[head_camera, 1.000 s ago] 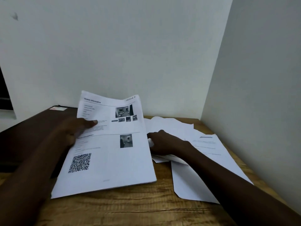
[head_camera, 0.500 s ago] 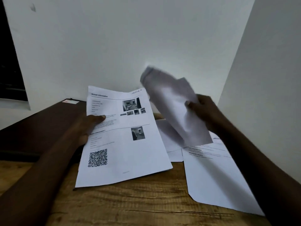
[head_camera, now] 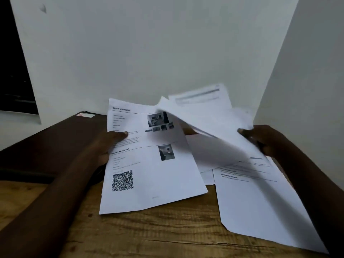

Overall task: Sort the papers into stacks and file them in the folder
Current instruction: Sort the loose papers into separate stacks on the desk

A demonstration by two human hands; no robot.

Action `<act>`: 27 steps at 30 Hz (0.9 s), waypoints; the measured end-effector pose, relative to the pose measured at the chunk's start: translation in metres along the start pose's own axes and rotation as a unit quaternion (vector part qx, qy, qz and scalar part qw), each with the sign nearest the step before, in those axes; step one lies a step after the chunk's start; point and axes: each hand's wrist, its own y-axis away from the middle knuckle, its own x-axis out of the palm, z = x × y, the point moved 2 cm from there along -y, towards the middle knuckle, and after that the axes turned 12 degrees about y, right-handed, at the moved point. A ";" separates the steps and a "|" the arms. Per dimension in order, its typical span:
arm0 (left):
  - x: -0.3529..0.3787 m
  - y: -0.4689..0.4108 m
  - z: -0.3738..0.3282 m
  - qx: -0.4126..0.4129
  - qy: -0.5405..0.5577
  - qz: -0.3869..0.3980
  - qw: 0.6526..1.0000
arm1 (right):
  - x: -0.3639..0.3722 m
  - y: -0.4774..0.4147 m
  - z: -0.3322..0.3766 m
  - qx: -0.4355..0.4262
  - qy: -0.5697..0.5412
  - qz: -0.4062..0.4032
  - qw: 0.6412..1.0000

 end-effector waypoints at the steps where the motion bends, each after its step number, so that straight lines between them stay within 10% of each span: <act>1: 0.001 0.000 0.000 -0.002 -0.004 -0.004 1.000 | -0.008 -0.002 -0.008 0.012 0.092 -0.019 0.996; 8: -0.002 -0.005 0.001 -0.033 -0.032 -0.031 0.998 | -0.026 0.002 -0.023 -0.056 0.416 -0.114 0.900; 14: -0.002 0.001 -0.006 -0.068 -0.037 -0.021 0.997 | 0.002 0.046 0.048 -0.353 0.198 -0.404 0.820; 19: 0.001 0.005 -0.009 -0.064 -0.029 -0.037 0.997 | 0.100 0.097 0.054 -0.571 0.267 -0.263 0.731; 27: -0.005 0.000 -0.004 -0.038 0.008 -0.052 0.998 | 0.147 0.105 0.013 -0.630 0.366 -0.040 0.683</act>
